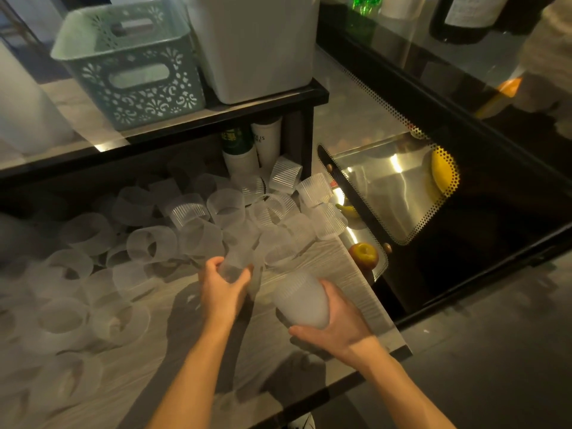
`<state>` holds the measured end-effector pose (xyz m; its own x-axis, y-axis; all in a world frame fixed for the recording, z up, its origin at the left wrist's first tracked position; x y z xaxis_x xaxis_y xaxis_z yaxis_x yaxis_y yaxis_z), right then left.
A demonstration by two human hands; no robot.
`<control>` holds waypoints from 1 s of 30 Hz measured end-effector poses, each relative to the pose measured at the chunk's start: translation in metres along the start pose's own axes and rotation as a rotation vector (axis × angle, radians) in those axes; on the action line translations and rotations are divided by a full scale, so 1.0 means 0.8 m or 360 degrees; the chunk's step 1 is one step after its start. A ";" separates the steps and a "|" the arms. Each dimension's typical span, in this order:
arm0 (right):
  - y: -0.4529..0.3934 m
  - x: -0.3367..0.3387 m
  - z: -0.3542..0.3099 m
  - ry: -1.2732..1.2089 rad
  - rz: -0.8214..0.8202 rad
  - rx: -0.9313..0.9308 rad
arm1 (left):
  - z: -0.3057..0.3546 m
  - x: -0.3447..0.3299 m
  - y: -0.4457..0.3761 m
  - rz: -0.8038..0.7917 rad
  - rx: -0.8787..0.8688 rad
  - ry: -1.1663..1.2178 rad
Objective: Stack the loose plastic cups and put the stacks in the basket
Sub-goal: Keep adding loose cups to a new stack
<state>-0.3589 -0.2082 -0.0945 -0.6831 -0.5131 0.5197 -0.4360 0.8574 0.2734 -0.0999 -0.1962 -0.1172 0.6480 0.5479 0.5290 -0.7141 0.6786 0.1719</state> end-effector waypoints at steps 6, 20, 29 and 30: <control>-0.006 -0.006 -0.011 0.0089 -0.0013 0.0093 | 0.028 0.070 0.025 -0.0190 -0.0126 0.0553; -0.019 -0.026 -0.077 0.0166 -0.0191 0.0413 | 0.109 0.057 0.088 -0.0579 -0.0655 0.0201; -0.009 -0.024 -0.065 0.0121 -0.0134 0.0375 | 0.120 0.051 0.097 -0.0638 -0.0788 -0.0029; -0.009 -0.023 -0.062 0.0110 -0.0130 0.0365 | 0.119 0.047 0.098 -0.0651 -0.0788 -0.0051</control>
<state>-0.3143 -0.2027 -0.0654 -0.6020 -0.5695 0.5597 -0.6150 0.7777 0.1299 -0.1564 -0.1691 -0.0044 0.8286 0.1873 0.5276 -0.1991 0.9794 -0.0350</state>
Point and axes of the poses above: each hand's wrist, its own y-axis away from the middle knuckle, its own x-axis out of the back of the hand, z = x × y, the point moved 9 cm from there along -y, towards the middle knuckle, and after that the axes turned 2 degrees about x, right-handed, at the moved point
